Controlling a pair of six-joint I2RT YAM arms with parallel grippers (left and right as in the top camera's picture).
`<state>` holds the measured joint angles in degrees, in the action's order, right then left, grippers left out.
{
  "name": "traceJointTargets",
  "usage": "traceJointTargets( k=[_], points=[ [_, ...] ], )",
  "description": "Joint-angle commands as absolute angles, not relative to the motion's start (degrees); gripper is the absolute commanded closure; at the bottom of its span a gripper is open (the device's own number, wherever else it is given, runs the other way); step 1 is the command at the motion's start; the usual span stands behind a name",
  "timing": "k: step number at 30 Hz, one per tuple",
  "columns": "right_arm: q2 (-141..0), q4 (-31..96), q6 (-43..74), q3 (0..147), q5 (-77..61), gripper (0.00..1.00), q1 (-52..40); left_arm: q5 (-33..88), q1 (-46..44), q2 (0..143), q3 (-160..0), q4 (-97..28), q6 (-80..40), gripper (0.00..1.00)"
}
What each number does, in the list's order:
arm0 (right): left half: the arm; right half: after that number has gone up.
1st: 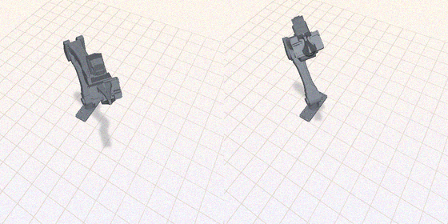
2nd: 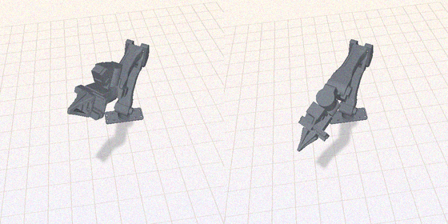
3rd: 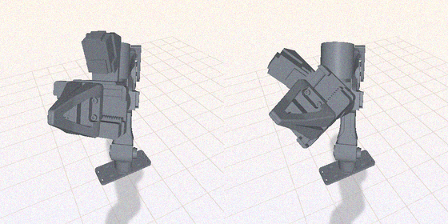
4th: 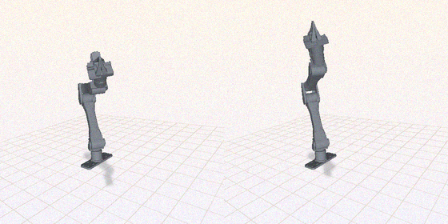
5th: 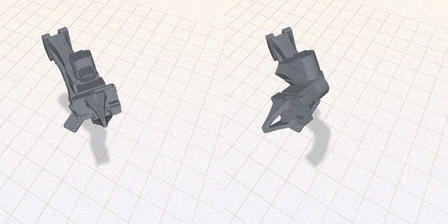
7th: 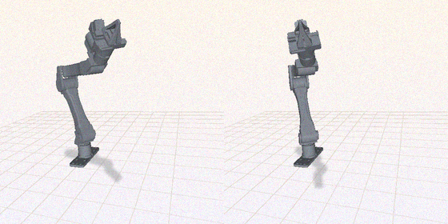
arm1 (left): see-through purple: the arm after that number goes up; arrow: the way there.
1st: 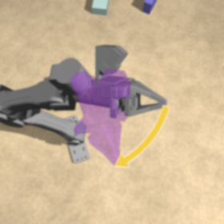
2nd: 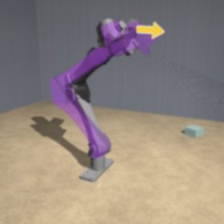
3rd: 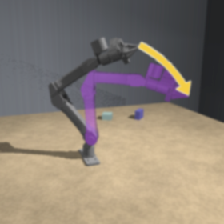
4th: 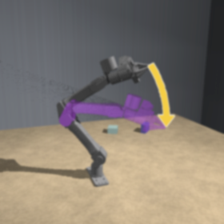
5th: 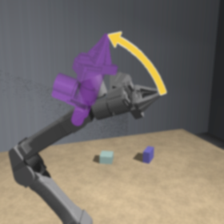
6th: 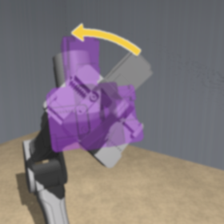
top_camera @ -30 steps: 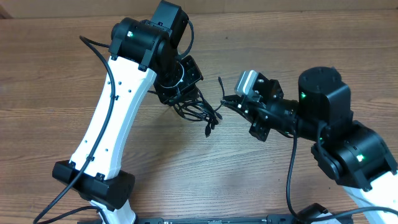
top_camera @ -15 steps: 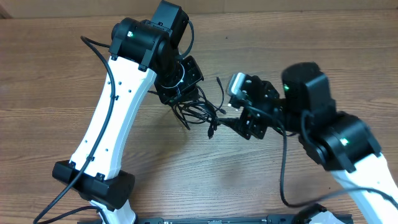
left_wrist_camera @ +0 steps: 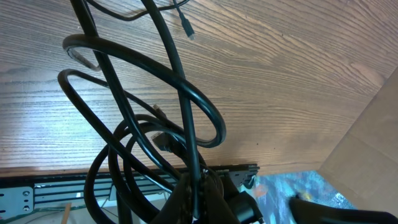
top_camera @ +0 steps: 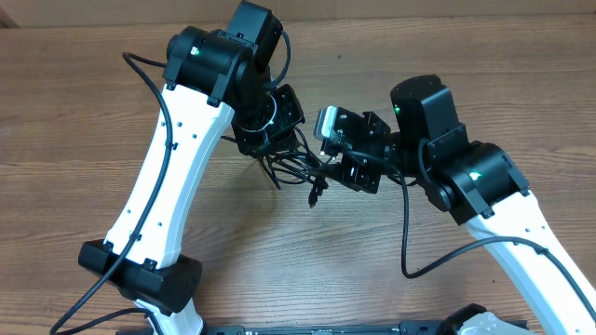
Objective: Untangle cables
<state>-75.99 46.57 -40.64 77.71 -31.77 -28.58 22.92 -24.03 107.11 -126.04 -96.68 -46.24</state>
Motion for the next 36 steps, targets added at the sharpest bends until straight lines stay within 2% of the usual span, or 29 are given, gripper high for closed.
traceJointTargets(
  k=[1, 6, 8, 11, 13, 24, 31, 36],
  points=[
    [-77.7, 46.1, -41.1, 78.8, -35.1, 0.50, -28.6, 24.0, -24.1, 105.7, -126.8, -96.8, -44.7, 0.96],
    [-79.3, 45.2, -41.0, 78.8, -39.1, 0.55, -28.6, 24.1, -24.6, 105.7, -126.8, -96.6, -44.8, 0.96],
    [-80.4, 45.3, -41.0, 78.8, -39.2, 0.64, -28.6, 24.0, -24.6, 105.7, -126.8, -96.7, -44.7, 0.96],
    [-81.1, 45.3, -41.0, 78.8, -39.2, 0.89, -28.6, 24.0, -24.6, 105.7, -126.8, -96.7, -44.8, 0.96],
    [-81.1, 45.3, -41.0, 78.8, -39.2, 0.96, -28.6, 24.0, -24.6, 105.7, -126.8, -96.7, -44.8, 0.96],
    [-81.1, 47.2, -39.4, 78.8, -39.4, 0.96, -28.6, 23.4, -24.4, 105.7, -126.8, -96.6, -45.9, 0.96],
    [-79.7, 46.2, -31.1, 78.8, -40.7, 0.96, -28.6, 15.5, -24.4, 105.7, -126.8, -96.8, -50.7, 0.96],
    [-76.5, 43.8, -31.1, 78.8, -40.8, 0.96, -28.5, 12.8, -24.4, 105.7, -126.8, -96.8, -51.7, 0.96]
  ],
)
